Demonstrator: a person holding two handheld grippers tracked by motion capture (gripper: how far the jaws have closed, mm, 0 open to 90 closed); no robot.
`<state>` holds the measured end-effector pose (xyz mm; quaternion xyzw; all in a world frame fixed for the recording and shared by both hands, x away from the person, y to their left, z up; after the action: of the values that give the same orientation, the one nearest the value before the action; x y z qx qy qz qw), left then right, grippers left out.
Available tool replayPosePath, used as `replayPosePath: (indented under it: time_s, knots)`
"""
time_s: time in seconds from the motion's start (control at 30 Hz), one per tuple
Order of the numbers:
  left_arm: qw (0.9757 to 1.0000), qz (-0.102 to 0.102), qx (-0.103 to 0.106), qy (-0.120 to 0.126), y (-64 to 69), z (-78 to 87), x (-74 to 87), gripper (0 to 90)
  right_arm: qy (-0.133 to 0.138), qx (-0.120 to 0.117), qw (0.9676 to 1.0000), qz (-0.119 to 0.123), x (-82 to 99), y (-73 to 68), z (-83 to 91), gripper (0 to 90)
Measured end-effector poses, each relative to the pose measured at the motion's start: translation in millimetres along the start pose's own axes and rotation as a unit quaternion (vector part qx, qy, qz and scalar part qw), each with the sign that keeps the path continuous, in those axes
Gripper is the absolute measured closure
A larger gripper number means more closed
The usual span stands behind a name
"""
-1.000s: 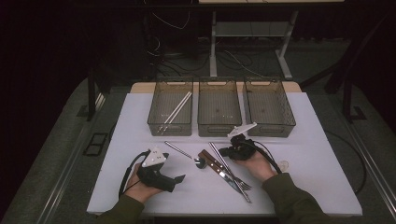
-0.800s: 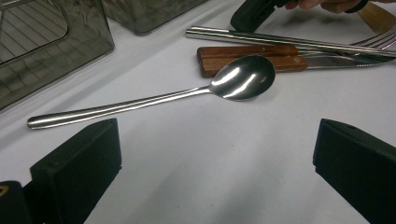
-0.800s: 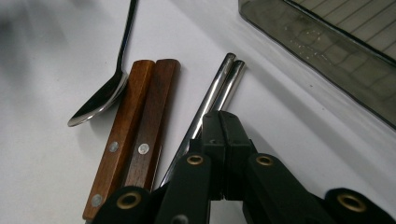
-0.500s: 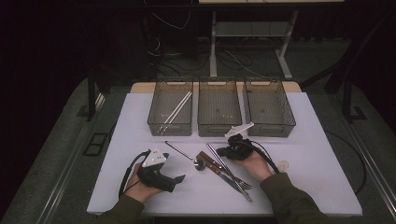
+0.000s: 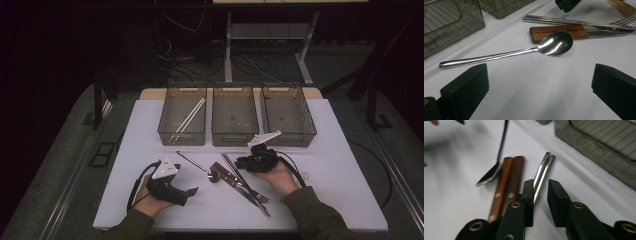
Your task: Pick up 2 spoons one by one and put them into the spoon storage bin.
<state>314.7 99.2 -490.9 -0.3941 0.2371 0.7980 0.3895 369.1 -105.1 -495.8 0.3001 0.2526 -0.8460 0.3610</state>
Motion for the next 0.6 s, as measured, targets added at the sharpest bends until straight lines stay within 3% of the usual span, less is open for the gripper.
replayPosePath:
  time_s: [0.3, 0.6]
  knots:
    - [1.0000, 0.001, 0.000, 0.001, 0.7, 0.1, -0.5, 0.0, -0.020, -0.013, 0.9997, 0.009, 21.6, -20.1, 15.7, 68.9]
    - [1.0000, 0.000, -0.001, 0.000, 0.6, -0.3, -0.2, 0.0, -0.052, -0.007, 0.9985, 0.016, 48.7, -26.6, 26.0, 67.0]
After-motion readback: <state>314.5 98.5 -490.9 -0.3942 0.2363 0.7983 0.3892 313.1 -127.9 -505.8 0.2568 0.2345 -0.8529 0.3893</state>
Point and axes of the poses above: each handheld gripper's, and its own axes: z roughly backward along the jaws, x roughly out of its underside, y roughly to its right, the point moved 9 cm from there along -z, roughly forward along the jaws, and after that the axes turned 2 degrees about x, right-handed, at the moved point
